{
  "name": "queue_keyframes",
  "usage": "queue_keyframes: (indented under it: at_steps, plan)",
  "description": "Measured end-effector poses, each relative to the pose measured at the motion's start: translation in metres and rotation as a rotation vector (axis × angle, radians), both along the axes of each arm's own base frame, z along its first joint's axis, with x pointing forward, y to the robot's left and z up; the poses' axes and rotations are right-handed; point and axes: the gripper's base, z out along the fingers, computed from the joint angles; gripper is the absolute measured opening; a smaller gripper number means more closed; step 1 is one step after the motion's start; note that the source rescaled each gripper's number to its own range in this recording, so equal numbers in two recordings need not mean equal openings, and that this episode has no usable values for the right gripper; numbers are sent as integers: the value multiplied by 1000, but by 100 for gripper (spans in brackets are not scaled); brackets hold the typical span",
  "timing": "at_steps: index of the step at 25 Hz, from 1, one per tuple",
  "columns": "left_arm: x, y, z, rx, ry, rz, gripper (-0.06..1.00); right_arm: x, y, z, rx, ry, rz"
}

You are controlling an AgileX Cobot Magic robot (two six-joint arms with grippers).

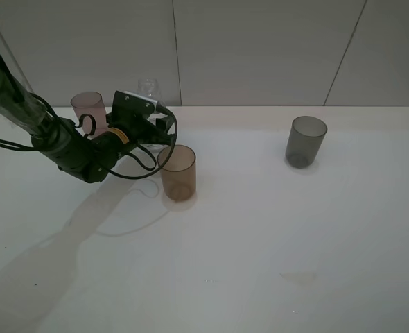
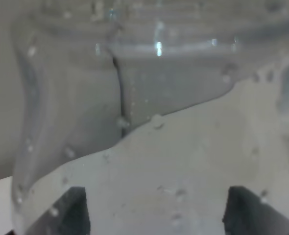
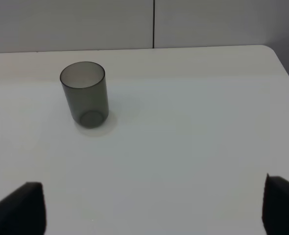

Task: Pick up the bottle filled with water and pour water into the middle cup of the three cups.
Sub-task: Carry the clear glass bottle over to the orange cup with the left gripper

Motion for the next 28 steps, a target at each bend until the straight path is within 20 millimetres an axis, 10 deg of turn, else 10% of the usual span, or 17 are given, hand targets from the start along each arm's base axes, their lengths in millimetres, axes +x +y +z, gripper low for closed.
queue_keyframes:
  at_steps: [5,12,28]
  plan:
    - [-1,1,9,7,11,2,1,0,0,0,0,0,0]
    - [-15,6,73,-31,-51,6,1,0,0,0,0,0,0]
    - [-106,32,160,299,185,-86,1,0,0,0,0,0,0]
